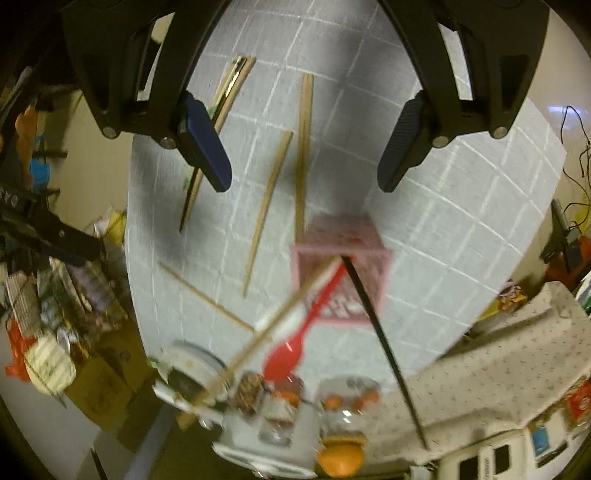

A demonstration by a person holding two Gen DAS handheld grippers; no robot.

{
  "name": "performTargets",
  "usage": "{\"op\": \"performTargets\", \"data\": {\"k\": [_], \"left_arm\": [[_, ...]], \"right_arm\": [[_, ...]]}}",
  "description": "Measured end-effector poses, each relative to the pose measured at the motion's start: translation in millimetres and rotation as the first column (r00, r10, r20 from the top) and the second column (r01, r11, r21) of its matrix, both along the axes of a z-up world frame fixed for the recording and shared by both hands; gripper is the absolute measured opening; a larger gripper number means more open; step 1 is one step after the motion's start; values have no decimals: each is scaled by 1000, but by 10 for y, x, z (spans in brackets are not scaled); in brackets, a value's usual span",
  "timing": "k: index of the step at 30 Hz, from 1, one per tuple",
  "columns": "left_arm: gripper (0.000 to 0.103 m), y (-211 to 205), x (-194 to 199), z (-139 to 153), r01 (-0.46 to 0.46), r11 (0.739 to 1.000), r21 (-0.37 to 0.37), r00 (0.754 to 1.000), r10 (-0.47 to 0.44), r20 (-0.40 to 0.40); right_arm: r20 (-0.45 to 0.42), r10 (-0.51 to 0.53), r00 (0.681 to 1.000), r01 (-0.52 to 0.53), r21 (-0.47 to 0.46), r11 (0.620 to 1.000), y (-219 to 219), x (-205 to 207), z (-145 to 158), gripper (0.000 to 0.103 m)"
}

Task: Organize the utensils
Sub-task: 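Withdraw both open tools from the basket toward the loose chopsticks, then lower the left tool onto a wooden chopstick and close on it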

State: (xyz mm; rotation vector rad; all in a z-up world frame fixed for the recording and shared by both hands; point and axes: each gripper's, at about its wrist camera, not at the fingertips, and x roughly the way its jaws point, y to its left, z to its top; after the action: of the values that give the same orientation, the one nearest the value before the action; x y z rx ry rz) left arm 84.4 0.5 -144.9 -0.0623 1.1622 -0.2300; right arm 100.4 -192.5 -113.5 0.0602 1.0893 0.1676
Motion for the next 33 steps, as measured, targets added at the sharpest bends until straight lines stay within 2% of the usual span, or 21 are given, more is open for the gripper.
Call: {"op": "performTargets", "data": {"k": [7, 14, 15, 17, 20, 22, 27, 33], "left_arm": [[81, -101, -6, -196, 38, 999, 9, 997, -38, -72], [81, -126, 20, -407, 25, 1000, -7, 987, -26, -159], [81, -131, 13, -426, 27, 1000, -9, 986, -28, -167], [81, -173, 3, -465, 40, 999, -11, 982, -41, -185], [81, -219, -3, -470, 57, 998, -12, 979, -58, -194], [81, -235, -3, -462, 62, 998, -19, 978, -65, -196], [81, -218, 6, -447, 62, 998, -26, 978, -66, -198], [81, -181, -7, -441, 59, 998, -33, 977, -65, -201]], "right_arm": [[-200, -28, 979, 27, -9, 1000, -135, 79, -605, 71], [-302, -74, 951, 85, 24, 996, -291, 144, -1001, 70], [-317, -83, 945, 99, 34, 995, -312, 170, -1055, 68], [-350, -102, 931, 132, 64, 989, -346, 238, -1156, 44], [-378, -120, 918, 162, 81, 983, -370, 307, -1262, 32], [-392, -124, 912, 168, 81, 982, -355, 343, -1318, 27], [-412, -116, 904, 164, 83, 983, -272, 402, -1404, 21], [-425, -134, 895, 177, 64, 982, -202, 486, -1452, 17]]}}
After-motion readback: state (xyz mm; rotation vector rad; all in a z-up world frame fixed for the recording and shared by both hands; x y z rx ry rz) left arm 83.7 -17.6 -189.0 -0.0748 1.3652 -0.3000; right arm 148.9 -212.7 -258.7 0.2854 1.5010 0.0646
